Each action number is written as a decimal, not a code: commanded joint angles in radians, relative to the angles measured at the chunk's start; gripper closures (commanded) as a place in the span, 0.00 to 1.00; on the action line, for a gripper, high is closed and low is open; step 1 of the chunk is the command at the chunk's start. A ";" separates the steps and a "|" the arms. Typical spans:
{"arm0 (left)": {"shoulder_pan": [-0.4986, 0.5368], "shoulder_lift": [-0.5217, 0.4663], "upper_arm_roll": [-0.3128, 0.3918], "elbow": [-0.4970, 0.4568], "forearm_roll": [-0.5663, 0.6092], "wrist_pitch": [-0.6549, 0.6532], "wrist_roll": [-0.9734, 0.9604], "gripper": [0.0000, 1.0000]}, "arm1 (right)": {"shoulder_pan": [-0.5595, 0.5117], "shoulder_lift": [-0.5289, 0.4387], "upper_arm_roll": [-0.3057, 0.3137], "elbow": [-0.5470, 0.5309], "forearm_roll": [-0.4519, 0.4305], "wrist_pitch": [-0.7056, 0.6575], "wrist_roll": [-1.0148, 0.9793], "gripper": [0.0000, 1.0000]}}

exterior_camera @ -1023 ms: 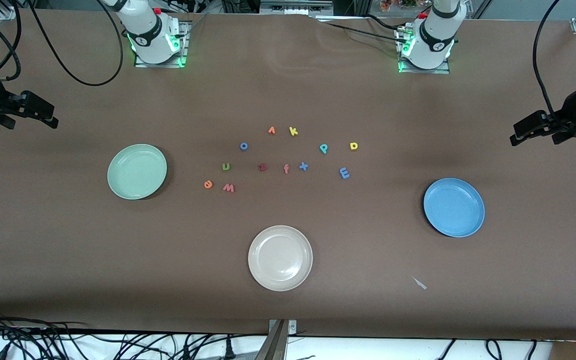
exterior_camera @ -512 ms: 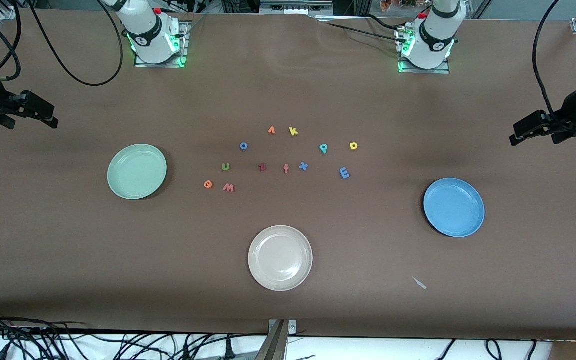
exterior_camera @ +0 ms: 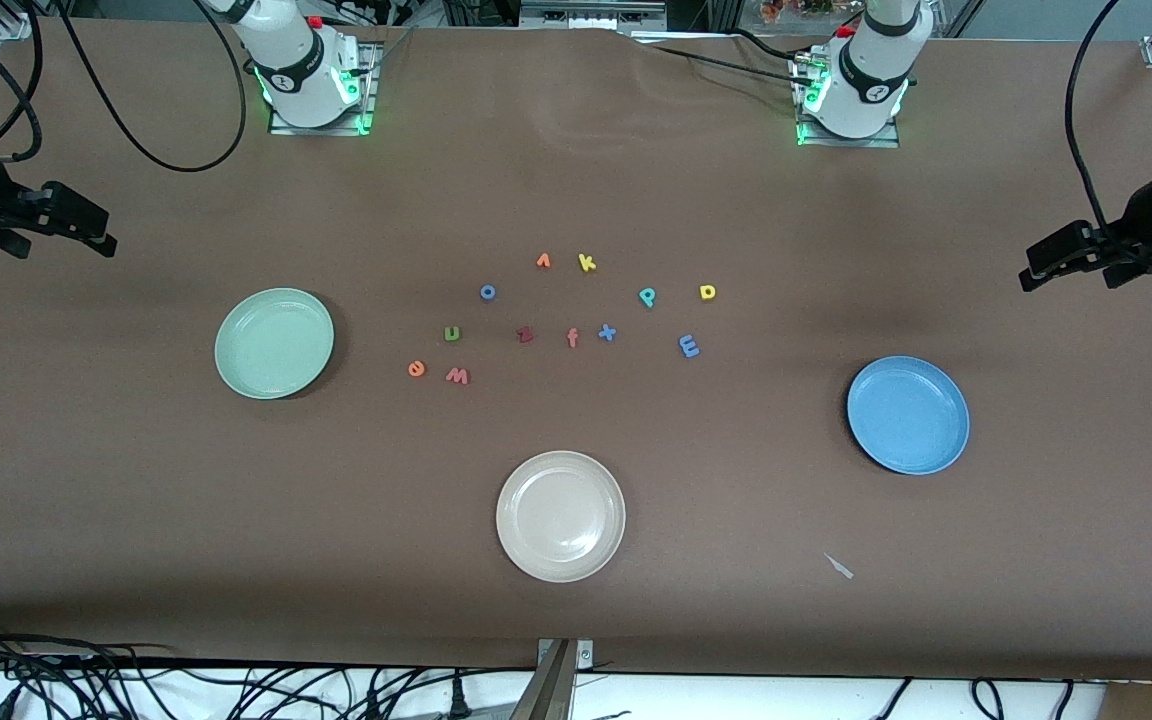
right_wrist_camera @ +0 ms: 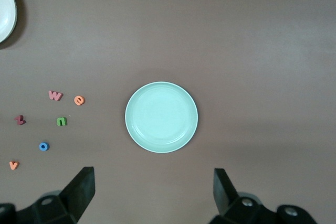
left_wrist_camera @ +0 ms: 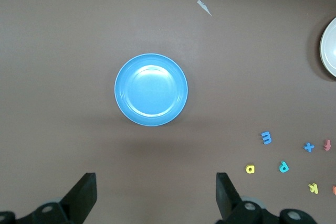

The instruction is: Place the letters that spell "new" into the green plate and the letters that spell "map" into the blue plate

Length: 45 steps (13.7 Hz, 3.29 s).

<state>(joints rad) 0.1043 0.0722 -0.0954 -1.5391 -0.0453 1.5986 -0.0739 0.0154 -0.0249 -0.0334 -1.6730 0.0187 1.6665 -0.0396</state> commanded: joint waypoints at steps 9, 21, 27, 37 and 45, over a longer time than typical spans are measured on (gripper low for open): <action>0.000 -0.003 -0.003 0.002 0.025 -0.011 0.016 0.00 | 0.001 -0.001 0.001 0.006 0.001 -0.002 0.013 0.00; 0.000 -0.003 -0.003 0.004 0.025 -0.016 0.017 0.00 | 0.001 -0.003 0.001 0.006 0.000 -0.011 0.012 0.00; 0.000 -0.003 -0.003 0.004 0.025 -0.016 0.019 0.00 | 0.050 0.052 0.001 -0.008 -0.014 0.023 0.067 0.00; 0.006 0.058 -0.001 0.005 0.025 -0.015 -0.003 0.00 | 0.265 0.356 0.001 -0.013 -0.063 0.283 0.511 0.00; -0.123 0.149 -0.055 -0.061 0.010 0.026 -0.110 0.00 | 0.412 0.520 0.004 -0.193 -0.082 0.714 1.237 0.08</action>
<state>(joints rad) 0.0021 0.2398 -0.1355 -1.5577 -0.0452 1.5990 -0.1487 0.3999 0.5138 -0.0240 -1.7677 -0.0523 2.2717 1.0627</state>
